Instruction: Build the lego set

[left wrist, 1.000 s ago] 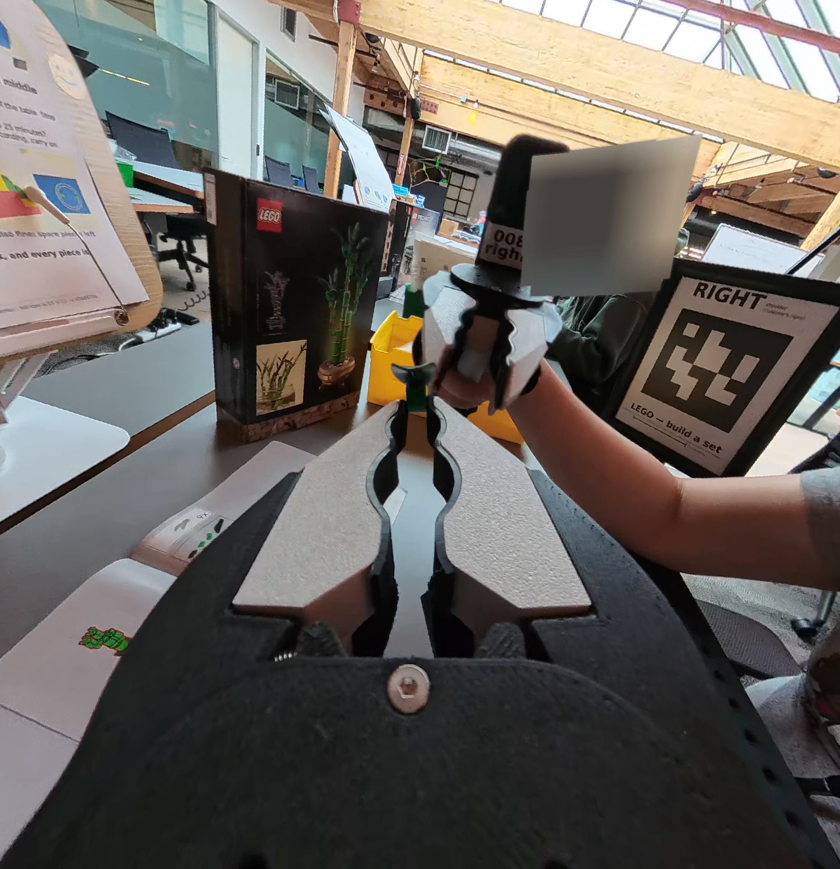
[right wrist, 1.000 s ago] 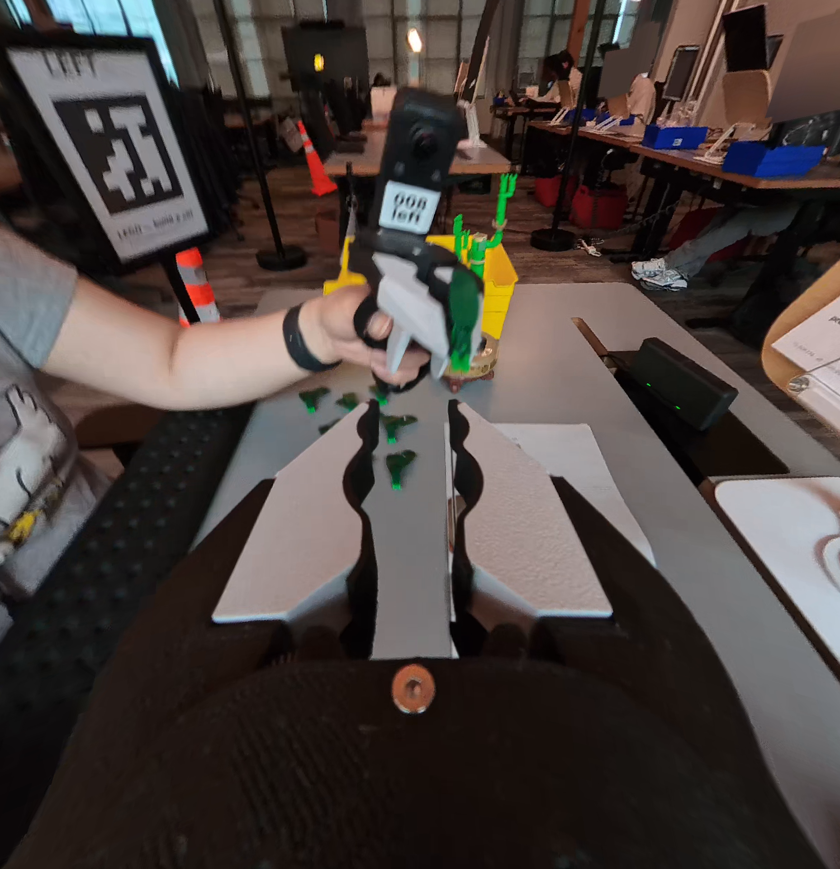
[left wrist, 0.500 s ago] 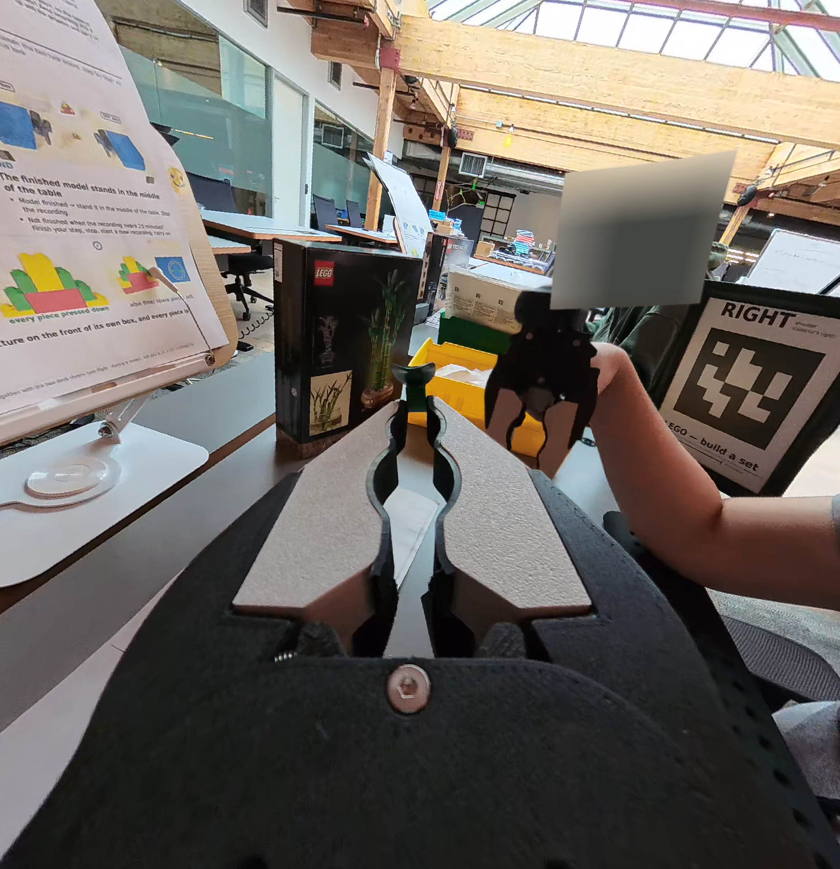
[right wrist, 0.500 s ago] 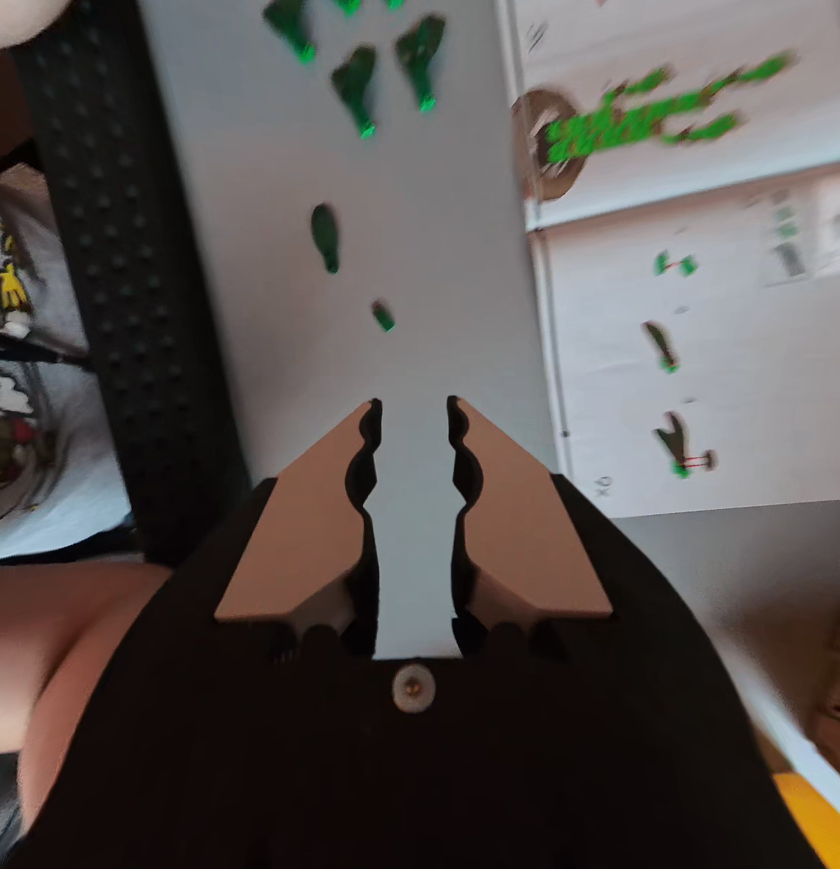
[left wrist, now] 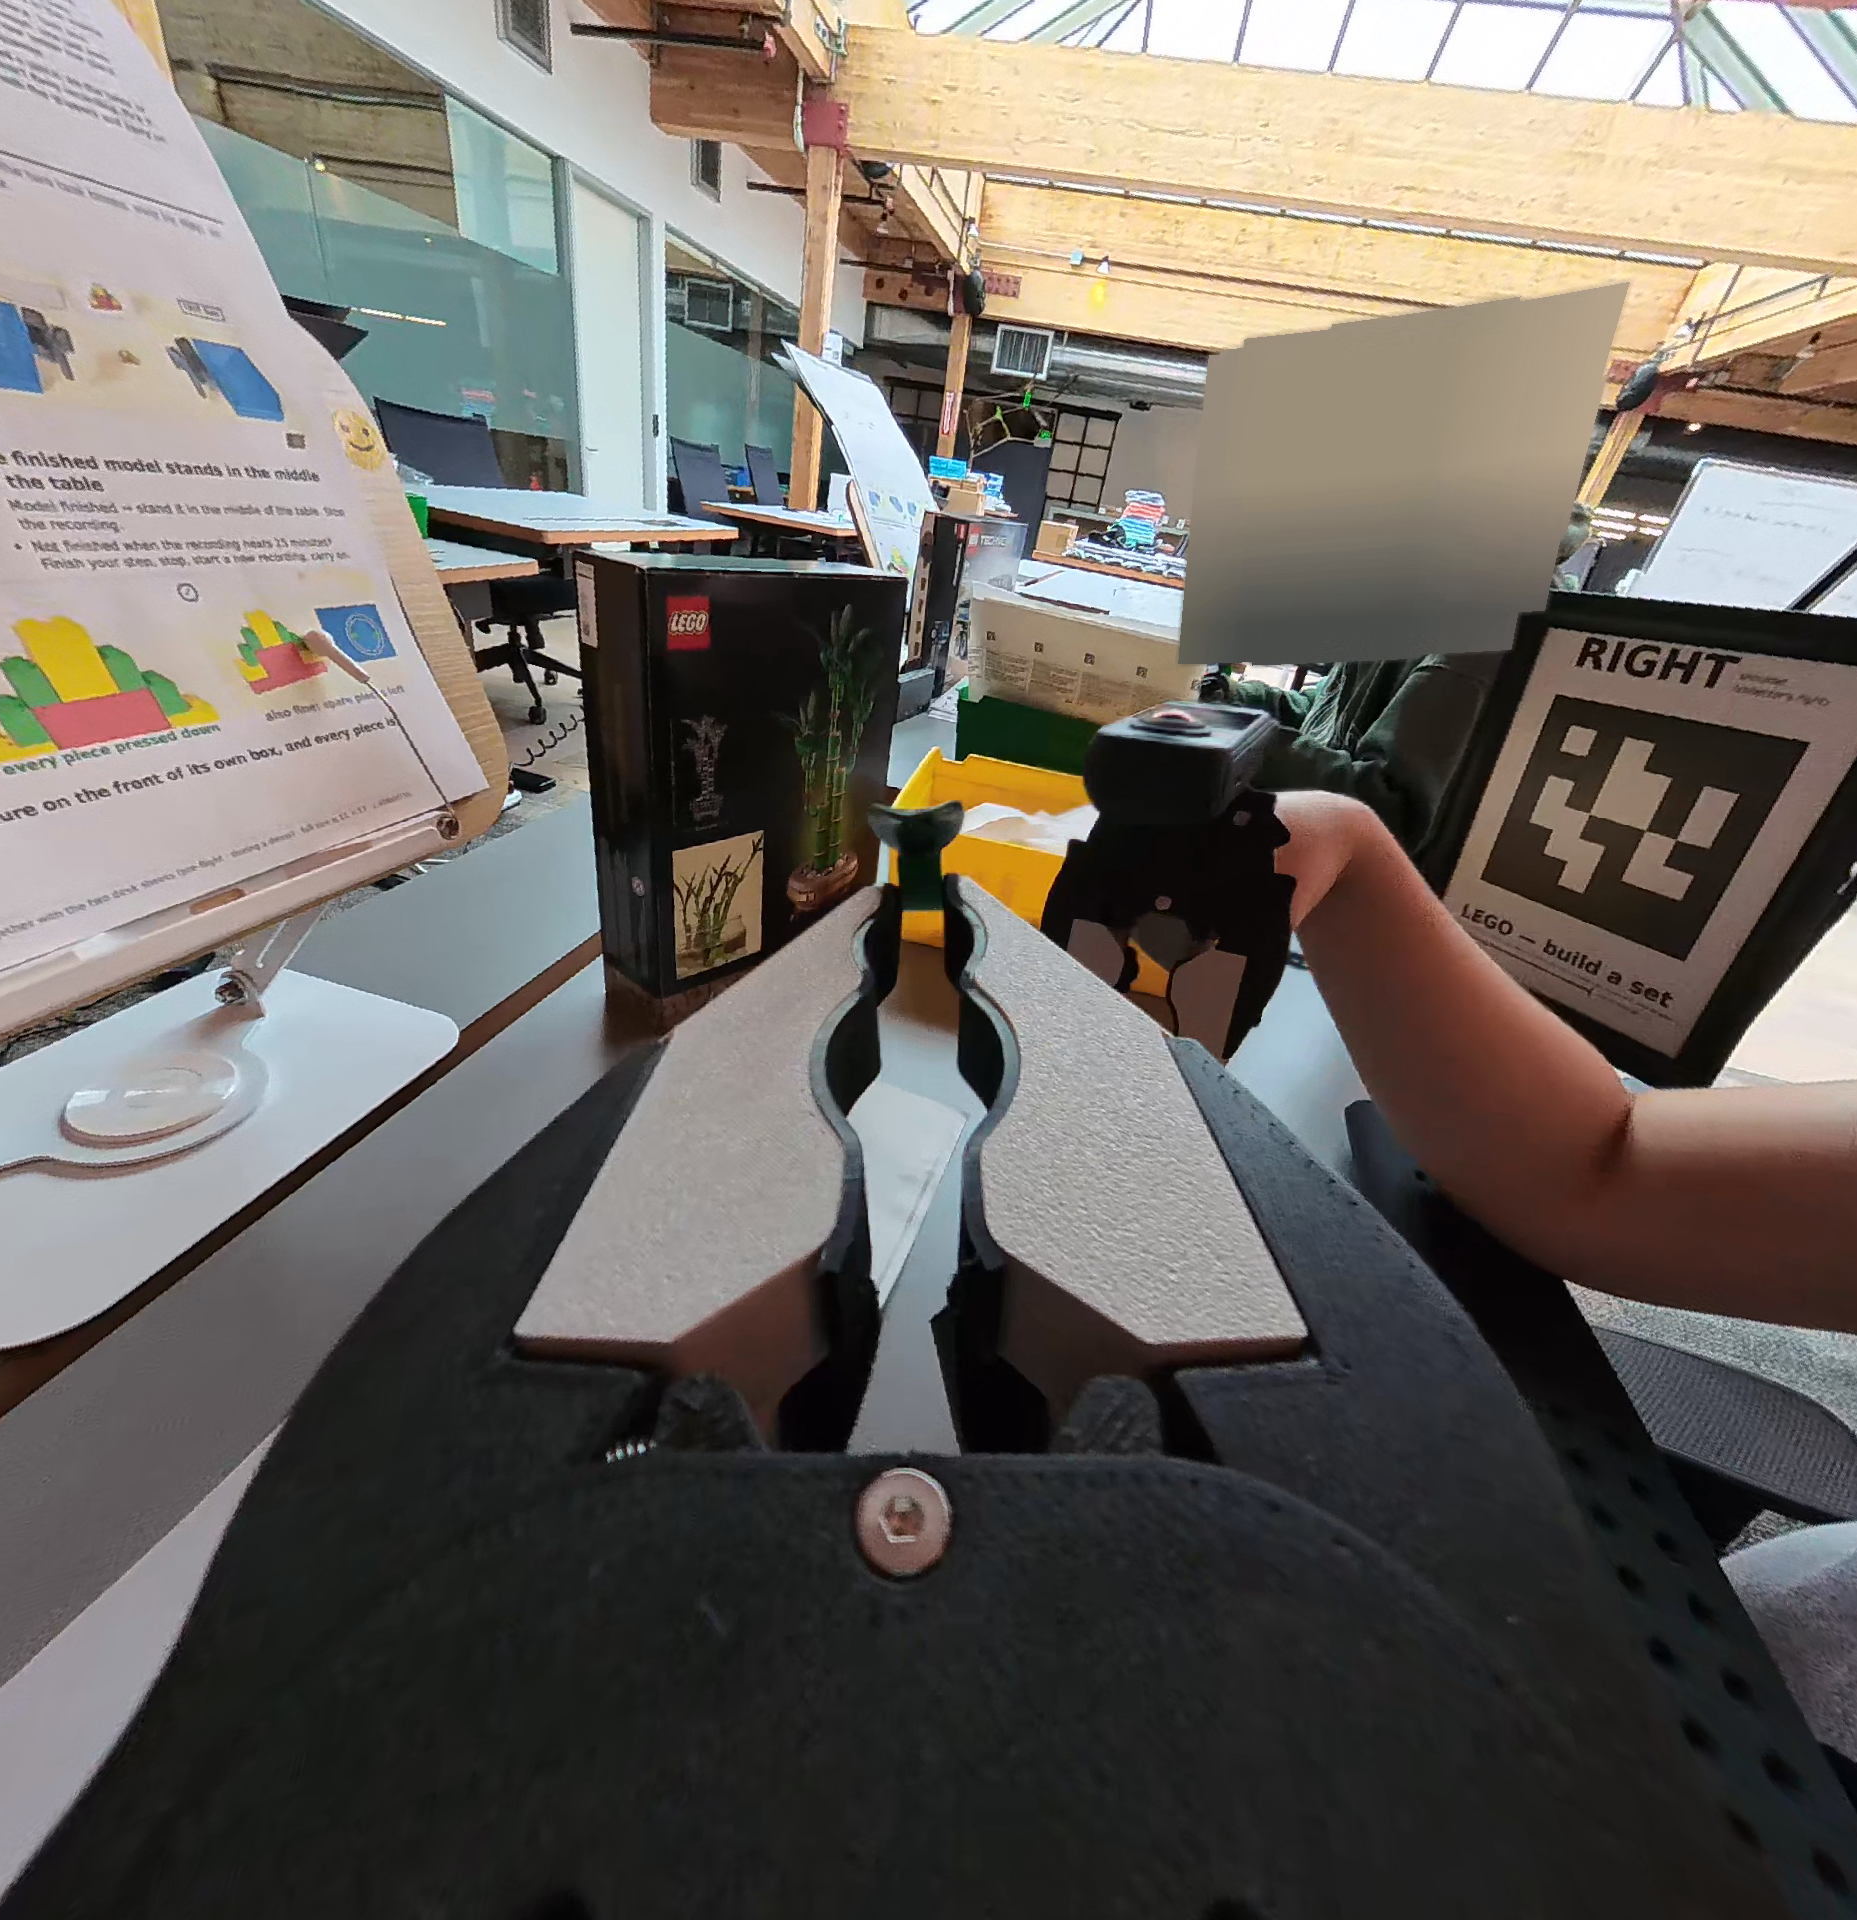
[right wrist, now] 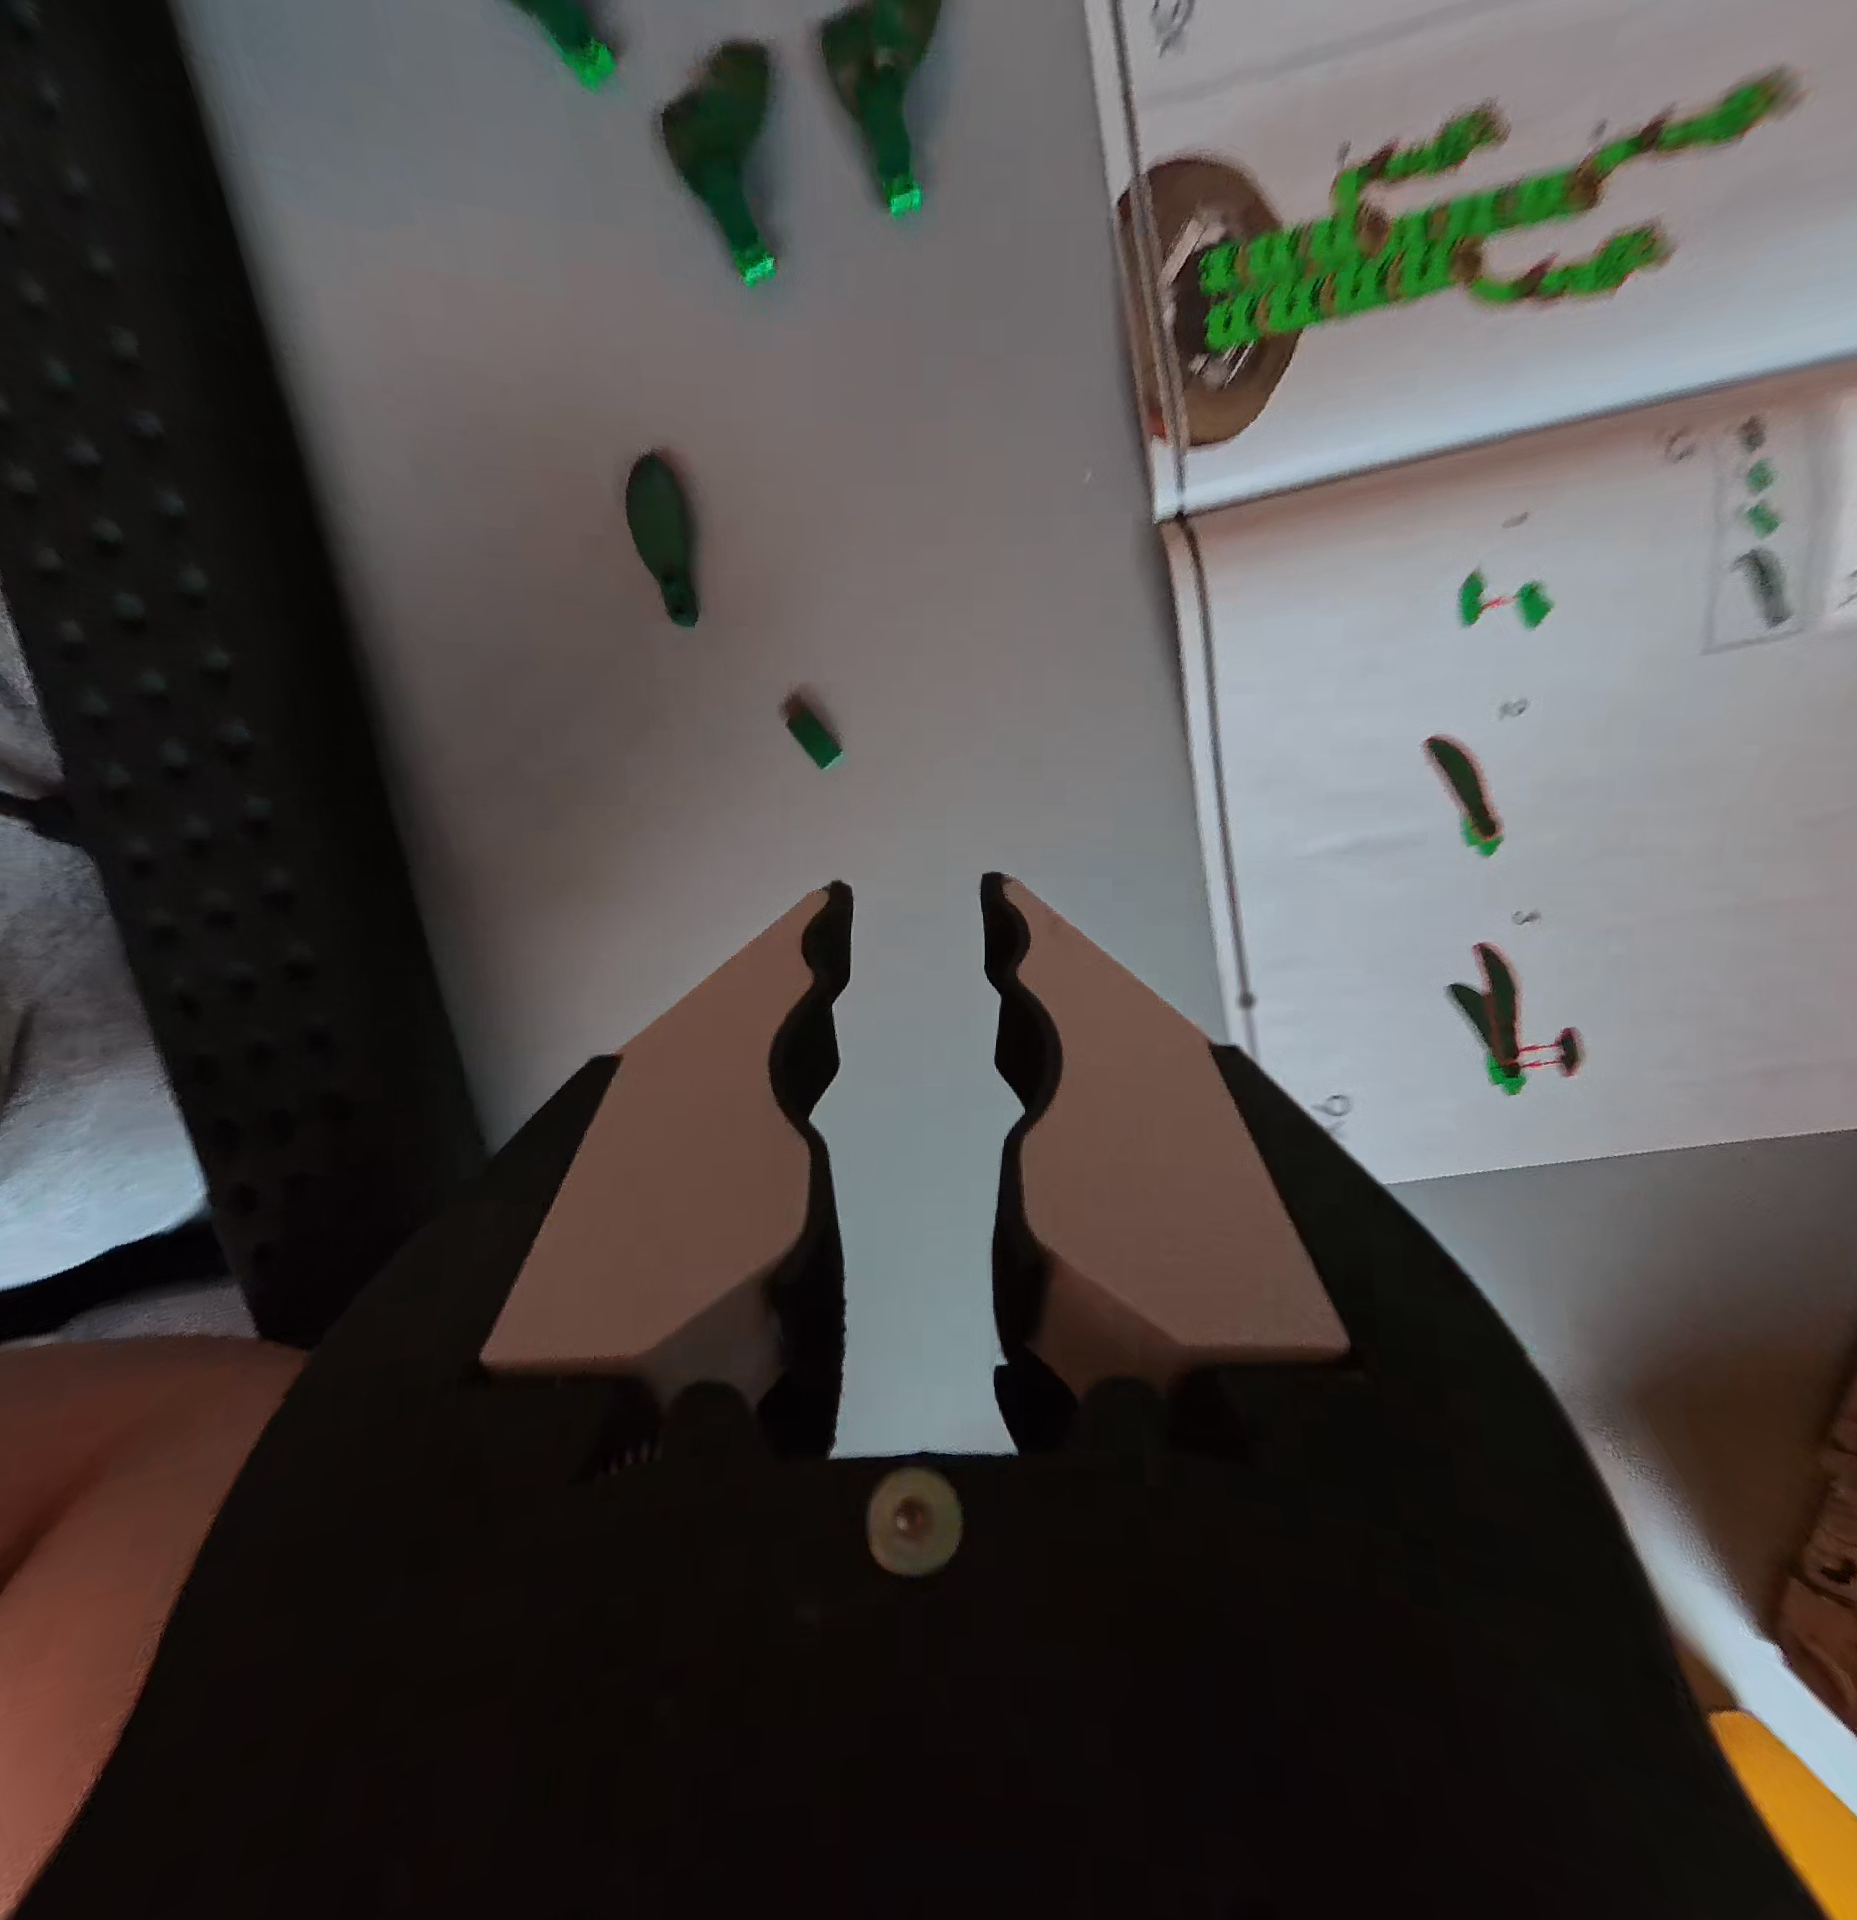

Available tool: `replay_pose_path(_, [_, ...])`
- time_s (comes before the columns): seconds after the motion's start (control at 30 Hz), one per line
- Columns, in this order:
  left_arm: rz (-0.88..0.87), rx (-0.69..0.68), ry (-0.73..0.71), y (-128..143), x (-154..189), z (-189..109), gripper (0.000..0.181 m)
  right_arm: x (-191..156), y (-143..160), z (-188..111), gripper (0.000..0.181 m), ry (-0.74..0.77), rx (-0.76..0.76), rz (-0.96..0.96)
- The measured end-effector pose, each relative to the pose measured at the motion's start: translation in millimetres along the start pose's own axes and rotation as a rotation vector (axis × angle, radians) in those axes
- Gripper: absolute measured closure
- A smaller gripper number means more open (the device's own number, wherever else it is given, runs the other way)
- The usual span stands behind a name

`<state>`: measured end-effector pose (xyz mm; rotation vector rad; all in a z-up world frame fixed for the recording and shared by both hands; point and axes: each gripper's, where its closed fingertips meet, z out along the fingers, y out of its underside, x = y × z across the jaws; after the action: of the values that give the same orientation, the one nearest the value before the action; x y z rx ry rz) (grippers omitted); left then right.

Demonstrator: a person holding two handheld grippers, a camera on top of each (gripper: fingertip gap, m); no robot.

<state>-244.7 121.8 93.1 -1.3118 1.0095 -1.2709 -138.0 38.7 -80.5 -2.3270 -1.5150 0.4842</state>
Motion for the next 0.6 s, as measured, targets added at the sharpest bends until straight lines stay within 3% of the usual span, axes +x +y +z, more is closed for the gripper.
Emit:
replay_pose_path(0.1, [-0.004, 0.013, 0.025, 0.1, 4.7, 4.4, 0.176, 11.9, -27.1, -20.4, 0.156, 0.17, 0.152, -0.067])
replay_pose_path(0.2, [-0.015, 0.054, 0.08, -1.7, 15.1, 12.1, 0.176, 21.8, -78.6, -60.7, 0.156, 0.354, 0.473, -0.142])
replay_pose_path(0.3, [-0.052, 0.128, 0.13, -8.2, 24.0, 18.1, 0.176, 5.8, -137.9, -106.6, 0.161, 0.341, 0.892, -0.151])
replay_pose_path(0.37, [-0.082, 0.161, 0.158, -10.9, 28.5, 20.7, 0.175, -3.8, -163.0, -127.2, 0.161, 0.278, 1.085, -0.102])
replay_pose_path(0.43, [-0.099, 0.189, 0.176, -14.0, 31.6, 21.4, 0.175, -6.3, -175.3, -136.7, 0.162, 0.235, 1.18, -0.049])
replay_pose_path(0.6, [-0.119, 0.271, 0.243, -27.1, 42.6, 16.5, 0.176, -2.6, -181.0, -132.5, 0.164, 0.114, 1.228, 0.059])
